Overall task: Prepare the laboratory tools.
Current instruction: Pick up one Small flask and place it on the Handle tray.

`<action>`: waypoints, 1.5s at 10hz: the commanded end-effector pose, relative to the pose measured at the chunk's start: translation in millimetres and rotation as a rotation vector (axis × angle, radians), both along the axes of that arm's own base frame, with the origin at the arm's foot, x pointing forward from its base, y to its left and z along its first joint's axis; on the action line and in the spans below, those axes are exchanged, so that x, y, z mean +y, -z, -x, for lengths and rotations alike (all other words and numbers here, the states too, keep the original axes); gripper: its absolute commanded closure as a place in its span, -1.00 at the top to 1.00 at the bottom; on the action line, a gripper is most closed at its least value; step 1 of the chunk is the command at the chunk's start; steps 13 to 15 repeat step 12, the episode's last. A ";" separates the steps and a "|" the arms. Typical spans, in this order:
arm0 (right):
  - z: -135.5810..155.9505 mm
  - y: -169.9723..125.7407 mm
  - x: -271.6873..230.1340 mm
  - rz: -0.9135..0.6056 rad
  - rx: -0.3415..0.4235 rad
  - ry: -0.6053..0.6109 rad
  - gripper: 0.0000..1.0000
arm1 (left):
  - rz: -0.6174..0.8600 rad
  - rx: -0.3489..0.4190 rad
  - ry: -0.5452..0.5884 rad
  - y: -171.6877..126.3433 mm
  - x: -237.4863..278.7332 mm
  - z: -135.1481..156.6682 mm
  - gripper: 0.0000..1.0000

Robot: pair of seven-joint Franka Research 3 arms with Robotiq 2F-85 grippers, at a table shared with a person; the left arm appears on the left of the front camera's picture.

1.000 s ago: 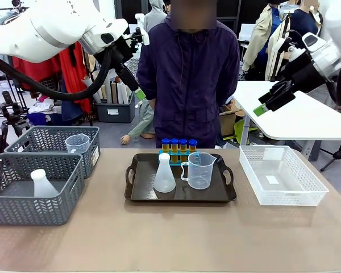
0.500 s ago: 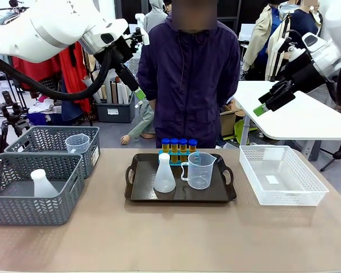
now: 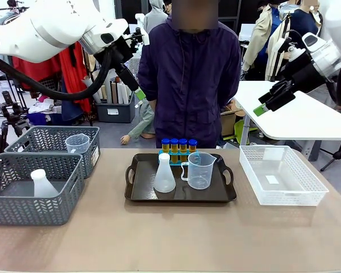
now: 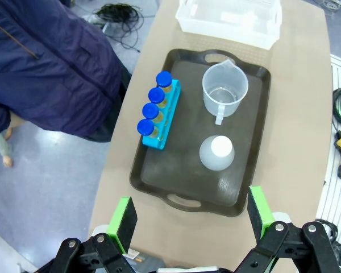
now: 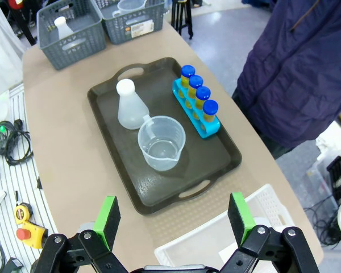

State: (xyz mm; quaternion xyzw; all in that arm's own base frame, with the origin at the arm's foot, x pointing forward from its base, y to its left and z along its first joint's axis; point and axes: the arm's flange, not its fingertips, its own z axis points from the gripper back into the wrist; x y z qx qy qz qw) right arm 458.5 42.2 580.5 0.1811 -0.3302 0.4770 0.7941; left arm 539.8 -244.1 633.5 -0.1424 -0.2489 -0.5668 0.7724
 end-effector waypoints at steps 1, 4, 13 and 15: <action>-0.4 -0.9 0.5 -0.017 -0.005 -0.007 1.00 | 0.000 0.000 -0.002 -0.5 1.5 0.1 1.00; -0.4 -0.9 0.5 -0.017 -0.005 -0.007 1.00 | 0.000 0.000 -0.002 -0.5 1.5 0.1 1.00; -0.4 -0.9 0.5 -0.017 -0.005 -0.007 1.00 | 0.000 0.000 -0.002 -0.5 1.5 0.1 1.00; -0.4 -0.9 0.5 -0.017 -0.005 -0.007 1.00 | 0.000 0.000 -0.002 -0.5 1.5 0.1 1.00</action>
